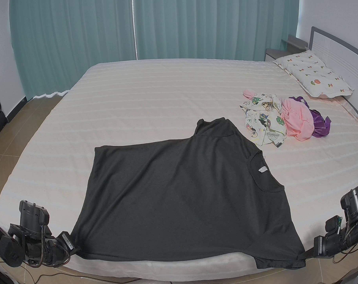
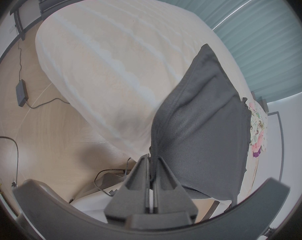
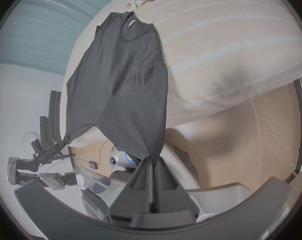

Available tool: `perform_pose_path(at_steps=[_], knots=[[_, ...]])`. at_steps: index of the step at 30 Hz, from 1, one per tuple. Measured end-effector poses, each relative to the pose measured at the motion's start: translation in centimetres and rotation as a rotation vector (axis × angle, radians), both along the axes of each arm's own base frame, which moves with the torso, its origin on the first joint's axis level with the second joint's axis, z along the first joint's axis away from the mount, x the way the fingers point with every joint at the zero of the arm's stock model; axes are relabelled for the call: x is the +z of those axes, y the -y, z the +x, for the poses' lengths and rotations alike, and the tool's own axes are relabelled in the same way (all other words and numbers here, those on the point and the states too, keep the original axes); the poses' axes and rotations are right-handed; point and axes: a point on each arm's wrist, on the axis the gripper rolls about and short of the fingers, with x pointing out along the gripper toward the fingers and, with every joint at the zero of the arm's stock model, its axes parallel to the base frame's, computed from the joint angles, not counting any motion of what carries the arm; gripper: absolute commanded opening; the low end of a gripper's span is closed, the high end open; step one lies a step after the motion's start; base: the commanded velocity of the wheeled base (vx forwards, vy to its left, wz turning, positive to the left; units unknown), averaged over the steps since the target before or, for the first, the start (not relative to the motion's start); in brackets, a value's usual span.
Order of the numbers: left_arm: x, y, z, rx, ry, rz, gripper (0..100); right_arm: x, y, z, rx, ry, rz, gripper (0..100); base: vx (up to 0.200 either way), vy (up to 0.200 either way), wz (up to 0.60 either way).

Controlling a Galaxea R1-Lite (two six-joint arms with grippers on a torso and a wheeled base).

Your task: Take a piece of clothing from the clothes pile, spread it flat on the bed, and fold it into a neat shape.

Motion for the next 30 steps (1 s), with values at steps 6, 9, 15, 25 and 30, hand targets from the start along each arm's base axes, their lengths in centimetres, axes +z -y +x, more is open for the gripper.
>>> perform_pose_path(at_steps=[6,9,15,25,30], knots=[[0.0,0.3,-0.8,-0.036,-0.044,0.003,0,0.2,0.4,-0.4,0.003,-0.001,-0.013,0,0.000,0.000,0.00],[0.3,0.5,-0.7,-0.048,-0.033,0.003,0,0.3,0.6,-0.3,-0.009,0.011,-0.015,0,0.000,0.000,0.00],[1.2,0.7,0.2,-0.045,0.024,0.002,0,1.5,0.8,0.4,-0.023,0.072,0.011,0,0.000,0.000,0.00],[3.9,0.7,2.4,-0.016,0.160,-0.025,0,4.7,0.8,2.6,-0.064,0.216,0.082,0,0.000,0.000,0.00],[5.1,0.6,3.5,-0.003,0.158,-0.030,0,6.2,0.8,3.8,-0.068,0.271,0.101,0,0.000,0.000,0.00]])
